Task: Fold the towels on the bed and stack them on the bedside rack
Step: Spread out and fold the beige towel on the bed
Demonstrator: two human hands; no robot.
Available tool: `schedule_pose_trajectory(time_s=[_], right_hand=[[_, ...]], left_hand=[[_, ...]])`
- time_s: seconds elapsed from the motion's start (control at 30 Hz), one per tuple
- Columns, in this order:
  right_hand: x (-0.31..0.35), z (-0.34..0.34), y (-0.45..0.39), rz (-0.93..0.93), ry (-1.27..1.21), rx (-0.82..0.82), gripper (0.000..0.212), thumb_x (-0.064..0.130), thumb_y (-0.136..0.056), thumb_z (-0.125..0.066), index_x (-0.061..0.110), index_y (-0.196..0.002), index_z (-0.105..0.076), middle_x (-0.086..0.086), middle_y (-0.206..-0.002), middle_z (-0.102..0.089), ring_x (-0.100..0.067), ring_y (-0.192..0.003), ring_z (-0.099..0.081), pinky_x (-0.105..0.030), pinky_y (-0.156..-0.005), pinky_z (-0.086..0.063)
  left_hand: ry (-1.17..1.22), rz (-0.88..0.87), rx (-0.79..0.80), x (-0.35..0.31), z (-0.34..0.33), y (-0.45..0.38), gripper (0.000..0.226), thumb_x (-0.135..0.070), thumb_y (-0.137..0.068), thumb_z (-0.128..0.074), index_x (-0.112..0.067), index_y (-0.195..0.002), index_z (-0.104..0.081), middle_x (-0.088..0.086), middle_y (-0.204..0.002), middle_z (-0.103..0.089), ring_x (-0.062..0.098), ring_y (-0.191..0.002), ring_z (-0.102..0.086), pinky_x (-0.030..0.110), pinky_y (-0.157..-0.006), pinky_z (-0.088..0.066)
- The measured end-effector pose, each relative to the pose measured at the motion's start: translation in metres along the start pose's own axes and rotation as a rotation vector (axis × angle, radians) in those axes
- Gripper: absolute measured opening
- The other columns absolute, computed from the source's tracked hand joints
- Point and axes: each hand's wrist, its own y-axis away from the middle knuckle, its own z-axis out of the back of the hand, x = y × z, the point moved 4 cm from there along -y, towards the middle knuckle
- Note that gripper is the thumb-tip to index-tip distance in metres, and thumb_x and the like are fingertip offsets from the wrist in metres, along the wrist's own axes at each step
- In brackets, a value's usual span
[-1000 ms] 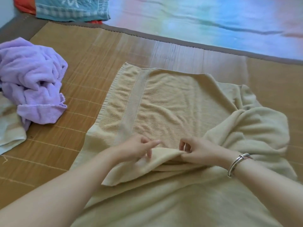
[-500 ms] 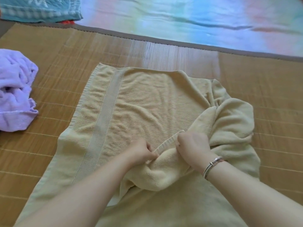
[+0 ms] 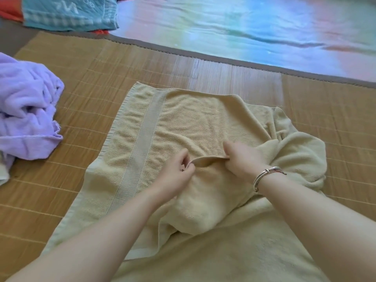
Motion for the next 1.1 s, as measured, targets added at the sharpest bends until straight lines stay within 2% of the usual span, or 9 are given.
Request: schedule_pose_trajectory(time_s=[0.07,0.13,0.27,0.33,0.5,0.6,0.77,1.03,1.1], right_hand=[[0.015,0.027,-0.017,-0.067,-0.425,-0.171,0.017,0.007,-0.077,-0.046,0.019,-0.085,-0.039,-0.01,-0.091,-0.061,-0.034,-0.085,-0.064,-0.04,-0.068,-0.051],[0.041,0.052,-0.039,-0.083,-0.804,-0.282,0.013,0.008,-0.078,-0.048,0.019,-0.083,-0.043,-0.008,-0.087,-0.06,-0.034,-0.078,-0.066,-0.049,-0.067,-0.056],[0.105,0.09,-0.09,-0.016,-1.059,-0.375,0.012,0.014,-0.076,-0.049,0.024,-0.08,-0.047,-0.007,-0.093,-0.061,-0.031,-0.084,-0.066,-0.05,-0.073,-0.057],[0.13,0.102,-0.113,-0.01,-1.064,-0.462,0.015,0.011,-0.077,-0.049,0.026,-0.078,-0.046,-0.004,-0.093,-0.061,-0.029,-0.089,-0.064,-0.047,-0.081,-0.054],[0.18,0.11,-0.173,0.067,-1.089,-0.567,0.005,0.014,-0.089,-0.053,0.017,-0.088,-0.049,0.003,-0.09,-0.06,-0.018,-0.091,-0.06,-0.033,-0.082,-0.049],[0.204,0.097,-0.216,0.079,-1.039,-0.502,0.005,0.014,-0.089,-0.054,0.016,-0.092,-0.051,0.003,-0.087,-0.057,-0.016,-0.086,-0.056,-0.026,-0.074,-0.04],[0.22,0.049,-0.279,0.058,-0.898,-0.353,0.005,0.015,-0.089,-0.058,0.011,-0.092,-0.059,0.002,-0.085,-0.057,-0.016,-0.083,-0.053,-0.025,-0.072,-0.037],[0.231,0.02,-0.325,0.005,-0.757,-0.268,0.017,0.013,-0.089,-0.051,0.011,-0.102,-0.062,0.0,-0.097,-0.057,-0.016,-0.092,-0.053,-0.024,-0.076,-0.035],[0.232,0.017,-0.332,0.004,-0.734,-0.223,0.022,0.015,-0.091,-0.051,0.011,-0.112,-0.057,-0.004,-0.112,-0.054,-0.017,-0.095,-0.052,-0.026,-0.08,-0.037]], left_hand=[[0.057,0.019,-0.12,-0.002,0.03,-0.01,0.026,-0.012,-0.092,-0.053,-0.018,-0.07,-0.039,-0.003,-0.061,-0.04,0.009,-0.052,-0.034,0.019,-0.049,-0.028],[0.098,0.03,-0.193,-0.002,0.062,-0.022,0.025,-0.015,-0.094,-0.054,-0.017,-0.072,-0.042,0.002,-0.063,-0.044,0.012,-0.055,-0.037,0.019,-0.048,-0.028],[0.103,0.026,-0.325,0.004,0.124,-0.059,0.026,-0.015,-0.094,-0.055,-0.018,-0.072,-0.041,0.0,-0.067,-0.046,0.016,-0.061,-0.041,0.027,-0.059,-0.034],[0.129,0.02,-0.38,0.008,0.151,-0.082,0.029,-0.012,-0.093,-0.054,-0.019,-0.07,-0.039,-0.003,-0.065,-0.044,0.015,-0.06,-0.04,0.029,-0.062,-0.034],[0.126,0.064,-0.478,0.029,0.209,-0.132,0.029,-0.016,-0.096,-0.051,-0.018,-0.071,-0.038,-0.005,-0.063,-0.04,0.013,-0.057,-0.036,0.027,-0.054,-0.03],[0.051,0.13,-0.445,0.059,0.226,-0.158,0.025,-0.023,-0.096,-0.053,-0.015,-0.074,-0.043,-0.004,-0.066,-0.045,0.012,-0.058,-0.041,0.025,-0.054,-0.032],[-0.062,0.268,-0.322,0.116,0.218,-0.19,0.022,-0.029,-0.095,-0.054,-0.013,-0.08,-0.052,-0.004,-0.072,-0.051,0.009,-0.061,-0.044,0.022,-0.054,-0.033],[-0.014,0.217,-0.26,0.159,0.201,-0.206,0.024,-0.037,-0.082,-0.068,-0.025,-0.078,-0.048,-0.008,-0.078,-0.055,0.014,-0.08,-0.046,0.028,-0.071,-0.04],[-0.019,0.202,-0.267,0.161,0.2,-0.207,0.023,-0.035,-0.083,-0.069,-0.026,-0.079,-0.048,-0.011,-0.075,-0.054,0.014,-0.082,-0.045,0.029,-0.075,-0.042]])
